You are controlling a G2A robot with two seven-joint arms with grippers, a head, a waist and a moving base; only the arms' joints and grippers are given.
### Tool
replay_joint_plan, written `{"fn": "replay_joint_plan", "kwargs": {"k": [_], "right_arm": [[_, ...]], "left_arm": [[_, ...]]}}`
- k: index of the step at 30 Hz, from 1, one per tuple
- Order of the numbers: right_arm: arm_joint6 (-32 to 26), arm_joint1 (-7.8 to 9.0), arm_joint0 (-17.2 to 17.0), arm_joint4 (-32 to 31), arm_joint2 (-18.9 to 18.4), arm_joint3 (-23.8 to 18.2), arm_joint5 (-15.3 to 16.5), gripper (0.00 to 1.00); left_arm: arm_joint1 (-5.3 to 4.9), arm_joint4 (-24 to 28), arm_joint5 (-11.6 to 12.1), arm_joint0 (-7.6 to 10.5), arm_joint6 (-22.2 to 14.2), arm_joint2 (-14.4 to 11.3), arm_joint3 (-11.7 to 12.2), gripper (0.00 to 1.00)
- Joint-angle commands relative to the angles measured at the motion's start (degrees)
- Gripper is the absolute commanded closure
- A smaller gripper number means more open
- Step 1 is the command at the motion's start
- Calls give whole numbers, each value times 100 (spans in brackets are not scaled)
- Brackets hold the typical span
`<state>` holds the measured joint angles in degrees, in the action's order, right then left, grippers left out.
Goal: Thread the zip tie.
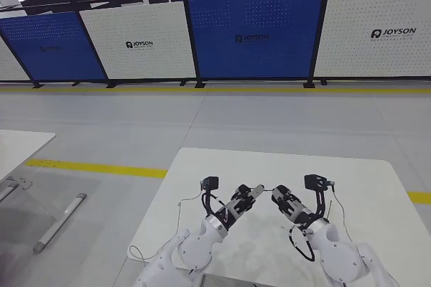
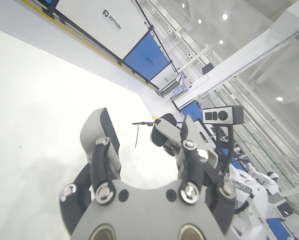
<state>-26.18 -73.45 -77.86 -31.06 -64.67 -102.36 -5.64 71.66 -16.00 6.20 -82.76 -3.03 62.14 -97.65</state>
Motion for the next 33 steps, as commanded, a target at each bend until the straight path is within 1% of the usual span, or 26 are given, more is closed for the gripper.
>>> {"fn": "replay_joint_plan", "kwargs": {"k": [1, 6, 10, 11, 24, 25, 26, 27, 28, 33], "right_arm": [[5, -1, 1, 5, 2, 0, 0, 100], [17, -4, 3, -3, 21, -18, 15, 100], [15, -3, 4, -20, 27, -17, 23, 100], [15, -3, 4, -22, 27, -17, 26, 100], [-5, 1, 5, 1, 9, -1, 109, 100], [-12, 2, 6, 9, 5, 4, 124, 64], [-17, 3, 7, 17, -1, 7, 135, 47], [-21, 3, 6, 22, -4, 8, 140, 18], [-23, 4, 6, 22, -5, 8, 144, 0], [-47, 8, 13, -28, -11, 33, 104, 0]], "left_arm": [[0, -4, -1, -1, 2, 1, 2, 63], [5, 2, -9, 12, 8, -9, 26, 79], [10, 55, -8, 20, -10, -11, 34, 90], [10, 55, -11, 25, -11, -8, 35, 100], [26, 49, -12, 57, -28, -79, 40, 100], [27, 51, -12, 61, -29, -83, 42, 100], [29, 56, -12, 65, -28, -88, 44, 100], [30, 61, -12, 67, -25, -90, 47, 100], [32, 65, -12, 69, -19, -91, 49, 100], [44, 67, -80, 77, 83, -103, 81, 100]]}}
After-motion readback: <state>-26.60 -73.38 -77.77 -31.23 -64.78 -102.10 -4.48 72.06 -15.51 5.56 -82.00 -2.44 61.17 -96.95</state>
